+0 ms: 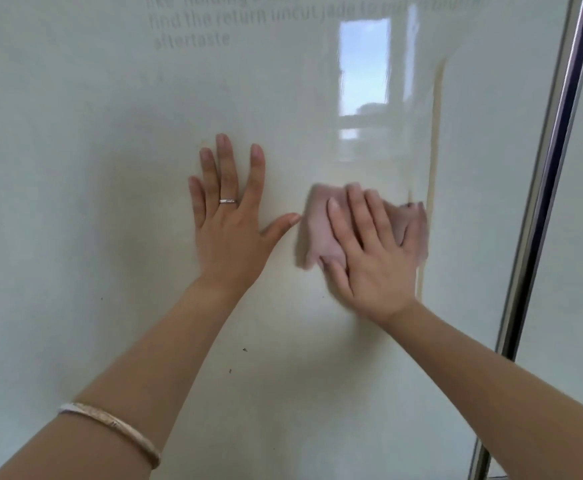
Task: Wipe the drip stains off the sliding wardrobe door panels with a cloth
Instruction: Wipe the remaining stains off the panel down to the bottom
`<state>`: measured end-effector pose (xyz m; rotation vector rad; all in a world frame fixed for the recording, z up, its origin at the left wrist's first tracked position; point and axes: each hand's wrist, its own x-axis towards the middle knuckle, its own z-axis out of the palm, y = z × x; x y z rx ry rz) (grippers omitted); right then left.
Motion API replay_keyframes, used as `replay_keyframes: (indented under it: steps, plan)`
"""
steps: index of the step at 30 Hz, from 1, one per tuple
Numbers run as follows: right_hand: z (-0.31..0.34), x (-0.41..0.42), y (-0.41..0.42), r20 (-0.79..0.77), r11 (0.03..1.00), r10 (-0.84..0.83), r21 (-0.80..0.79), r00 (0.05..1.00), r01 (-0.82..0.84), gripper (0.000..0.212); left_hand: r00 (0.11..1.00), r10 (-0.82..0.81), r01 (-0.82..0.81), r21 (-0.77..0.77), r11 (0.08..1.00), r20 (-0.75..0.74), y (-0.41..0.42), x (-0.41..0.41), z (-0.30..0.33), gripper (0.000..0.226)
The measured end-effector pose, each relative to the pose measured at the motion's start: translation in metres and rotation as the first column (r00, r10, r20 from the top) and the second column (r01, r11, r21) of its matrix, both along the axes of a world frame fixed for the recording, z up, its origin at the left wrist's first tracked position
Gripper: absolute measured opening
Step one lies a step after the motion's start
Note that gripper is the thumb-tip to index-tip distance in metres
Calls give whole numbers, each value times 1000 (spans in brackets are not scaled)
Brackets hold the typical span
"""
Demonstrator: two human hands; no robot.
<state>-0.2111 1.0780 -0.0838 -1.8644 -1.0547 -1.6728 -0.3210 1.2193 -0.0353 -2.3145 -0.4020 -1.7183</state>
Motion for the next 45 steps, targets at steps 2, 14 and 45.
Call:
replay_keyframes:
  steps: [2,14,45]
  plan:
    - [28,8,5,-43,986,-45,160,998,51,60,1000,0,0,0,1000,10,1,0,0,85]
    - [6,10,8,95,1000,-5,3,995,4,60,1000,8,-9,22,1000,16,2,2,1,82]
    - [47,-30,59,221,994,83,-85,972,-65,57,998,14,-27,-242,970,-57,53,-59,13,86]
